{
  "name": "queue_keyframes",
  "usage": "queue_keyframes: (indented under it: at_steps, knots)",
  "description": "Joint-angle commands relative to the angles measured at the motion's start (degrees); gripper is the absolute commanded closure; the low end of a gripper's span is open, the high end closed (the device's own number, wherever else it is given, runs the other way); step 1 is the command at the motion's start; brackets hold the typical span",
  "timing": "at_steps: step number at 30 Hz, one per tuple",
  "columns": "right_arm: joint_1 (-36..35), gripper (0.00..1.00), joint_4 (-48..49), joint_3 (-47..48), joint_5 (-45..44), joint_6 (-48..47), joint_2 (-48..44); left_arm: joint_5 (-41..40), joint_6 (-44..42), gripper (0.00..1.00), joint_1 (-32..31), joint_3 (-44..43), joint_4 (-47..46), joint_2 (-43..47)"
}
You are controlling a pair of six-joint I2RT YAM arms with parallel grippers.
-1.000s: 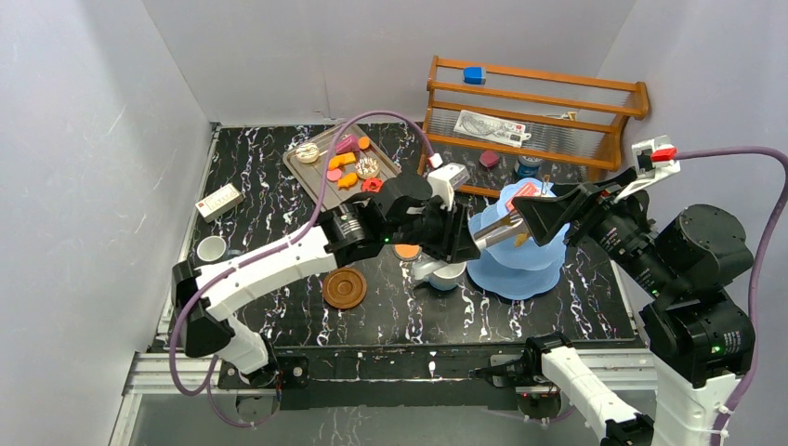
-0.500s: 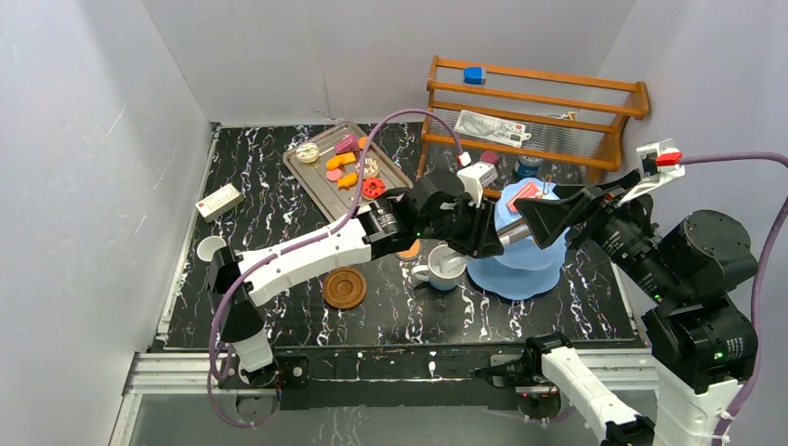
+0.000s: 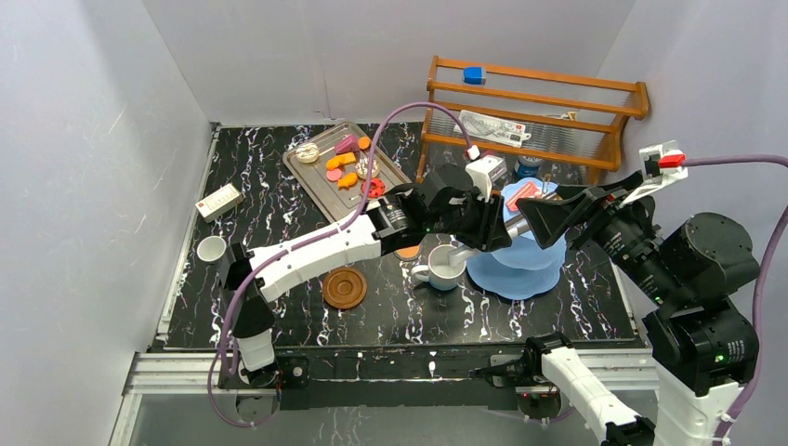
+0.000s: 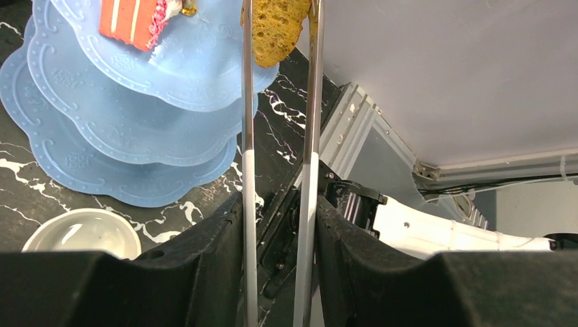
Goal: Serve the afternoon tea
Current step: Place the desert on the desert table.
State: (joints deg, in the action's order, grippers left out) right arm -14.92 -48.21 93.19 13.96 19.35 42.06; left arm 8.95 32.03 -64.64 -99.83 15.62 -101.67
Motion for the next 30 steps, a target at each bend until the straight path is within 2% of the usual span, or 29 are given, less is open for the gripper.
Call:
queue_keyframes:
  at_steps: [1, 11, 17, 30]
  knots:
    - [-0.02, 0.01, 3.1, 0.15, -0.88, -0.63, -0.75, -2.37, -2.24, 0.67, -0.26, -3.28, -2.39, -0.03]
    - [0.01, 0.01, 2.74, 0.42, -1.4, -0.7, -0.73, -5.45, -3.73, 0.62, -0.23, -4.79, -1.07, -1.32]
    - [-0.02, 0.01, 2.21, 0.71, -1.91, -1.27, -0.92, -6.02, -4.42, 0.54, -0.22, -5.12, -0.58, -1.45]
    - [0.05, 0.01, 1.62, -0.02, -2.03, -1.7, -1.43, -3.59, -3.57, 0.55, -0.29, -4.51, -0.58, 0.27]
